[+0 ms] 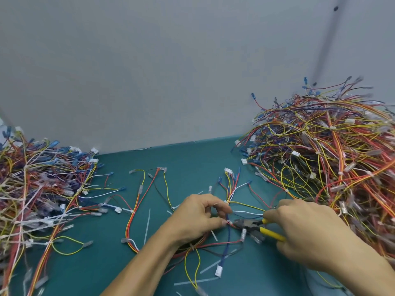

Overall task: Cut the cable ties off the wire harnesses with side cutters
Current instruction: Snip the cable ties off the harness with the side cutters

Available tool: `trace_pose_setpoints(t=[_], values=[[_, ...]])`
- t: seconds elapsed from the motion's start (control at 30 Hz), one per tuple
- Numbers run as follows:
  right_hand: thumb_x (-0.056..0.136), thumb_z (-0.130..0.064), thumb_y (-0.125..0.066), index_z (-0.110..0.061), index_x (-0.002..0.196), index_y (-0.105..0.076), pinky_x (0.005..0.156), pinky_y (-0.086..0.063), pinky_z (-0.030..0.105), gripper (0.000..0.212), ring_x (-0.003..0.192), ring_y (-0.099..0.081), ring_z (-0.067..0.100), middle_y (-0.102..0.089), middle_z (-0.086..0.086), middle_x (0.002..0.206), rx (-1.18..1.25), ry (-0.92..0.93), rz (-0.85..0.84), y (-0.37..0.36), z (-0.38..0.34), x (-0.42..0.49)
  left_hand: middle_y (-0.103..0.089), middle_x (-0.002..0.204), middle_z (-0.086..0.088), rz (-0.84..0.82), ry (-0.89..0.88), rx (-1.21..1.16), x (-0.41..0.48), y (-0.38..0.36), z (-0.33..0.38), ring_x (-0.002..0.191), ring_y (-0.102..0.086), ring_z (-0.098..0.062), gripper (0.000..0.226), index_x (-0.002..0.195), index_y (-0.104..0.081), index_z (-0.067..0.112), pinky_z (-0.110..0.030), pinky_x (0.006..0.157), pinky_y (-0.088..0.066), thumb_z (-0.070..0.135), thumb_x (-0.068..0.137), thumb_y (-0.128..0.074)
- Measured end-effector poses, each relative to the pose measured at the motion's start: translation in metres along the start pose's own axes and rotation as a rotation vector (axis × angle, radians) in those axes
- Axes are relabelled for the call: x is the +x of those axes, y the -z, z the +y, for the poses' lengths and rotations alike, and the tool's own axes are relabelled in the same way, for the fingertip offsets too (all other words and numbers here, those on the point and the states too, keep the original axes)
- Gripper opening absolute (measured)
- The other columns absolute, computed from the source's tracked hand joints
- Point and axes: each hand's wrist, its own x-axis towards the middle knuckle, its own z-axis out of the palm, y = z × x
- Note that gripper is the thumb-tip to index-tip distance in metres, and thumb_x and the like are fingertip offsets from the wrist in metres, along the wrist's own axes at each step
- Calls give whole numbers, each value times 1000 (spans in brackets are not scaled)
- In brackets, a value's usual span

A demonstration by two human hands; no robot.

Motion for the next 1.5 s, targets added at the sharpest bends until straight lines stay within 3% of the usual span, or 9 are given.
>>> trace_pose_setpoints(t=[0.1, 0.27, 0.4, 0.6, 0.73, 0.93, 1.17, 1.5], values=[[81, -38, -48, -35, 115, -53, 70, -40, 30, 34, 108, -56, 17, -49, -11, 101, -17, -9, 9, -1, -2, -1, -61, 71, 20, 3, -29, 36, -1, -4, 2, 54, -46, 8, 17, 87, -75, 24, -6, 57, -31, 16, 74, -81], [81, -38, -48, -34, 113, -53, 66, -36, 30, 33, 106, -56, 17, -47, -11, 98, -26, -12, 14, 0, -3, -2, -61, 68, 24, 61, -23, 23, 0, -8, 2, 57, -49, 11, 2, 82, -75, 22, -7, 59, -32, 22, 82, -74], [82, -40, -48, -33, 113, -52, 67, -38, 30, 32, 106, -56, 17, -42, -10, 93, -21, -12, 9, 1, -5, -3, -58, 57, 25, 41, 11, 1, 1, -7, 4, 52, -45, 7, 16, 73, -68, 34, -8, 55, -32, 23, 85, -71], [82, -39, -49, -33, 110, -53, 67, -37, 30, 29, 104, -57, 19, -47, -10, 99, -18, -23, -13, 0, -6, -2, -60, 63, 14, 22, 51, -26, 3, -7, 4, 60, -44, -9, 11, 77, -71, 27, -25, 63, -38, 27, 87, -68], [82, -39, -49, -33, 109, -54, 66, -37, 30, 28, 103, -57, 20, -47, -10, 97, -26, -32, -11, -1, -7, -2, -59, 61, 17, 13, 55, -27, 3, -6, 4, 59, -45, -3, 14, 74, -69, 31, -20, 62, -39, 25, 87, -68], [81, -42, -50, -35, 114, -55, 66, -37, 30, 35, 104, -58, 20, -52, -11, 103, -2, -50, 4, -1, -6, -2, -56, 59, 12, 16, 67, -33, 3, -6, 6, 60, -42, -11, 13, 74, -70, 30, -27, 61, -37, 28, 86, -68], [81, -44, -50, -38, 117, -53, 69, -39, 30, 37, 106, -56, 18, -52, -13, 105, 39, -56, 18, -2, -6, -1, -56, 55, 18, 11, 70, -19, 3, -5, 5, 56, -42, -4, 12, 75, -70, 30, -20, 59, -36, 28, 87, -68], [82, -45, -51, -41, 118, -53, 64, -34, 29, 36, 105, -57, 19, -56, -13, 106, -38, -42, 38, -5, -7, 0, -55, 55, 18, 17, 70, -17, 2, -6, 6, 56, -41, -4, 14, 72, -68, 31, -20, 59, -37, 28, 86, -68]])
